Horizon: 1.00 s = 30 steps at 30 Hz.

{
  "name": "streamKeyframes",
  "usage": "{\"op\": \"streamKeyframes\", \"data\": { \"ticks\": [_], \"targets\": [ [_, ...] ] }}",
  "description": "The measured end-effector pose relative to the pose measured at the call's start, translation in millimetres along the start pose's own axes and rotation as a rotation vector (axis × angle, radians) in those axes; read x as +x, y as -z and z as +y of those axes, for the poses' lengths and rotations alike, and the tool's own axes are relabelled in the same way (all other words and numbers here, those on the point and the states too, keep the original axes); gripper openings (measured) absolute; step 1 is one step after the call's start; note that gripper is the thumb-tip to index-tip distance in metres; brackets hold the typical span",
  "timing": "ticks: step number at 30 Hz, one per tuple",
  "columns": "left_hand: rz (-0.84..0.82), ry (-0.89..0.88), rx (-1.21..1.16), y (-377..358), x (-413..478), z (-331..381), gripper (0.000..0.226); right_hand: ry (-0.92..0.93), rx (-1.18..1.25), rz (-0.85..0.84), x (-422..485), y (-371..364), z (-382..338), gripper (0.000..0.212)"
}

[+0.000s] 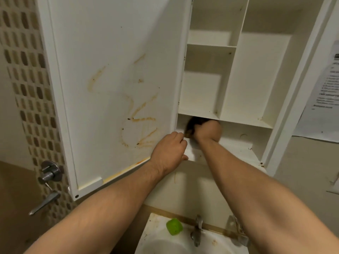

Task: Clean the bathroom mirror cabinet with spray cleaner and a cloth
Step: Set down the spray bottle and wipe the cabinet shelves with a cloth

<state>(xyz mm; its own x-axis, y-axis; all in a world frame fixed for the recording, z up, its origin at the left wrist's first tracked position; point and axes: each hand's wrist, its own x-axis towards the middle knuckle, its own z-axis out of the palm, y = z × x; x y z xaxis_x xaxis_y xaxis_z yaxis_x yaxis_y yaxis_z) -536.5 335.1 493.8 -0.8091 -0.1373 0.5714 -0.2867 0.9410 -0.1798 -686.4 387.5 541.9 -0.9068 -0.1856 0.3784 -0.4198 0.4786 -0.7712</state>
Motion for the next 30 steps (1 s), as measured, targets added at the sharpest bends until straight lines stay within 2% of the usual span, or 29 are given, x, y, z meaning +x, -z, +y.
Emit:
{"op": "streamKeyframes", "data": {
  "ticks": [4, 8, 10, 13, 16, 18, 20, 22, 25, 28, 30],
  "targets": [
    [0.006, 0.02, -0.084, 3, -10, -9, 0.034, 0.411, -0.349, -0.271, -21, -26, -33, 0.024],
    [-0.006, -0.004, -0.124, 2, -14, -8, 0.032, 0.696, -0.762, -0.404, -12, 8, -19, 0.013],
    [-0.006, -0.016, -0.145, 1, -10, -2, 0.034, 0.701, -0.898, -0.433, -4, 38, -3, 0.018],
    [0.002, -0.022, -0.154, -4, -4, 9, 0.041, 0.555, -1.178, -0.482, 16, 106, 25, 0.024],
    [0.033, -0.022, -0.123, -9, -1, 12, 0.048, 0.502, -1.39, -0.384, 24, 142, 54, 0.032],
    [0.044, -0.003, -0.117, -9, -1, 12, 0.05, 0.49, -1.364, -0.365, 15, 128, 59, 0.03],
    [0.063, 0.01, -0.156, -6, -4, 12, 0.048, 0.385, -1.206, -0.361, 6, 107, 64, 0.025],
    [0.109, 0.033, -0.218, 1, -9, 12, 0.045, 0.348, -1.053, -0.35, 3, 93, 61, 0.029],
    [0.192, 0.075, -0.316, 16, -14, 11, 0.046, 0.469, -0.854, -0.386, -7, 69, 41, 0.033],
    [0.266, 0.189, -0.396, 26, -14, 15, 0.051, 0.72, -0.525, -0.555, -41, 31, 14, 0.039],
    [0.244, 0.2, -0.412, 27, -15, 21, 0.054, 0.751, -0.537, -0.606, -57, 11, 7, 0.048]
  ]
}}
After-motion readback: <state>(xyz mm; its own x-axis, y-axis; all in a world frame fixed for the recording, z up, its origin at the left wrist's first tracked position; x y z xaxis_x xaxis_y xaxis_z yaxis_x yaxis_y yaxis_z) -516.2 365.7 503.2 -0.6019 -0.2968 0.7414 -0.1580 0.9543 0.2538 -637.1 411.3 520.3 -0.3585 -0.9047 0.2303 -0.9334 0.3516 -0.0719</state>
